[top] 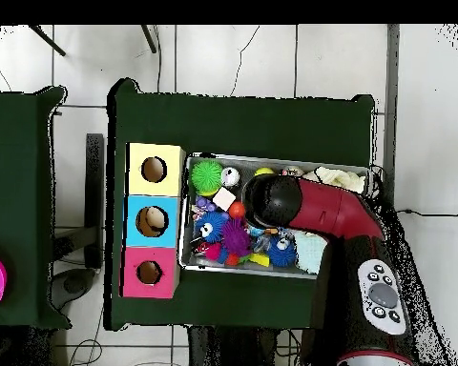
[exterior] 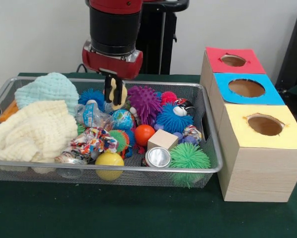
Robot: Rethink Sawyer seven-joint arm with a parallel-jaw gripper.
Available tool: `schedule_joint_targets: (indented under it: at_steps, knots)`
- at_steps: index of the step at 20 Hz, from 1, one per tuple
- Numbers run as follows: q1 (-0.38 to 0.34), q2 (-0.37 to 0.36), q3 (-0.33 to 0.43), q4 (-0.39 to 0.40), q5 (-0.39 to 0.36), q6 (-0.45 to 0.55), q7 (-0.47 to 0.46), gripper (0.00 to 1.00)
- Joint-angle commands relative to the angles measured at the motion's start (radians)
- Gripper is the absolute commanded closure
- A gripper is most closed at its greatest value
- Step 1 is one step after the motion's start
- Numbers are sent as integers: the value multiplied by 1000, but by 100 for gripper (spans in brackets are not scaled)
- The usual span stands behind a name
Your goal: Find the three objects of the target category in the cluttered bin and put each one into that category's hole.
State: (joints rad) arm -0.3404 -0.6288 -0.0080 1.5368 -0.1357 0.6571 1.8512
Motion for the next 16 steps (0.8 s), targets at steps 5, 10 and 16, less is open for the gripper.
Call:
schedule_joint_targets:
  at_steps: [5,10,16]
  knots:
    - [38,-13,38,128,50,18,148,100]
    - [52,-37,32,157,69,18,155,100]
    - [88,-187,-4,201,108,187,141,100]
